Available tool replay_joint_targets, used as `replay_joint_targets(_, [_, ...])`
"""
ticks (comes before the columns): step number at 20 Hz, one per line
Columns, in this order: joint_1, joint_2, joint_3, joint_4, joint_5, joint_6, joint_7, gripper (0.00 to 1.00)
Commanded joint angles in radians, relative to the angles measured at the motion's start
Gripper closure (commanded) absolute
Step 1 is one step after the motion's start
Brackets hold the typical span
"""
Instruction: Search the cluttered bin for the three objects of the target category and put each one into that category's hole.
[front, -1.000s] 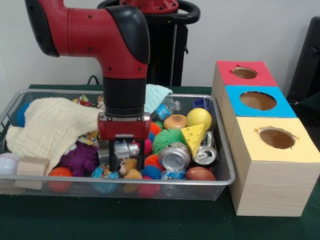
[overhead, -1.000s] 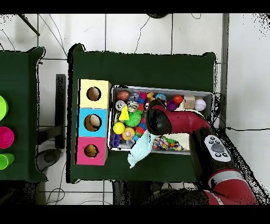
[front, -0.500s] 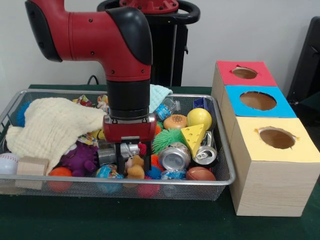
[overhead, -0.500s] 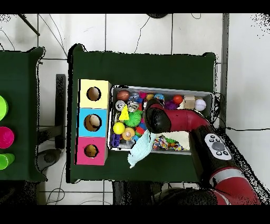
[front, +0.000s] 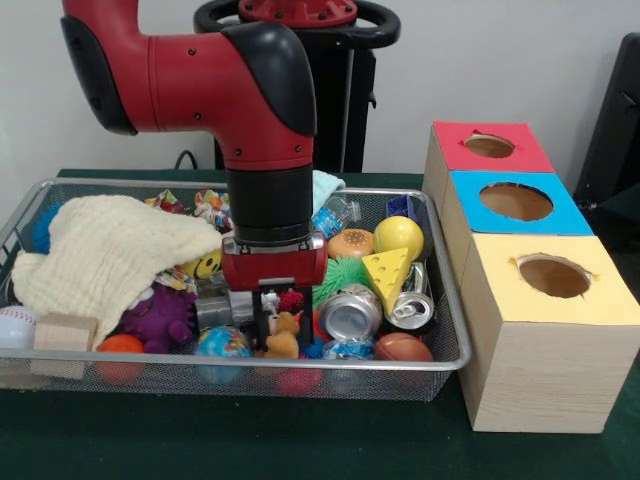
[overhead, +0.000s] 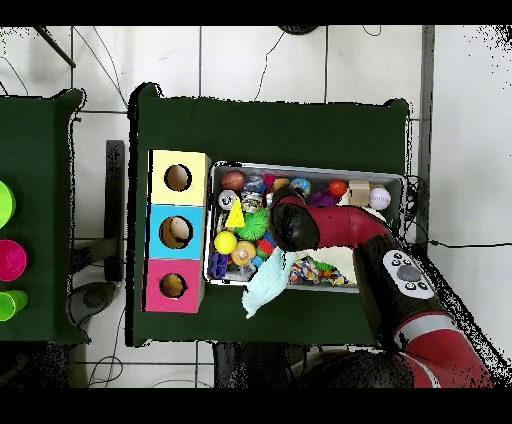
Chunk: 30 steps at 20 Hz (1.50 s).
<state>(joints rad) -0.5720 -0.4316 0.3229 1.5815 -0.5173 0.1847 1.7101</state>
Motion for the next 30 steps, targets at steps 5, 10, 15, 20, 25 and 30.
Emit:
replay_joint_targets(5, [-0.023, 0.059, 0.063, 0.045, -0.044, 0.174, -0.097, 1.0])
replay_joint_targets(10, [-0.008, 0.044, 0.044, 0.053, -0.046, 0.158, -0.069, 1.0])
replay_joint_targets(15, [-0.026, -0.035, 0.056, 0.108, -0.022, 0.108, -0.014, 1.0])
replay_joint_targets(20, [-0.074, -0.315, 0.098, 0.271, 0.057, 0.236, -0.047, 1.0])
replay_joint_targets(25, [-0.057, -0.443, 0.063, 0.305, 0.094, 0.351, -0.054, 1.0])
replay_joint_targets(30, [-0.048, -0.467, 0.047, 0.325, 0.094, 0.386, -0.025, 1.0])
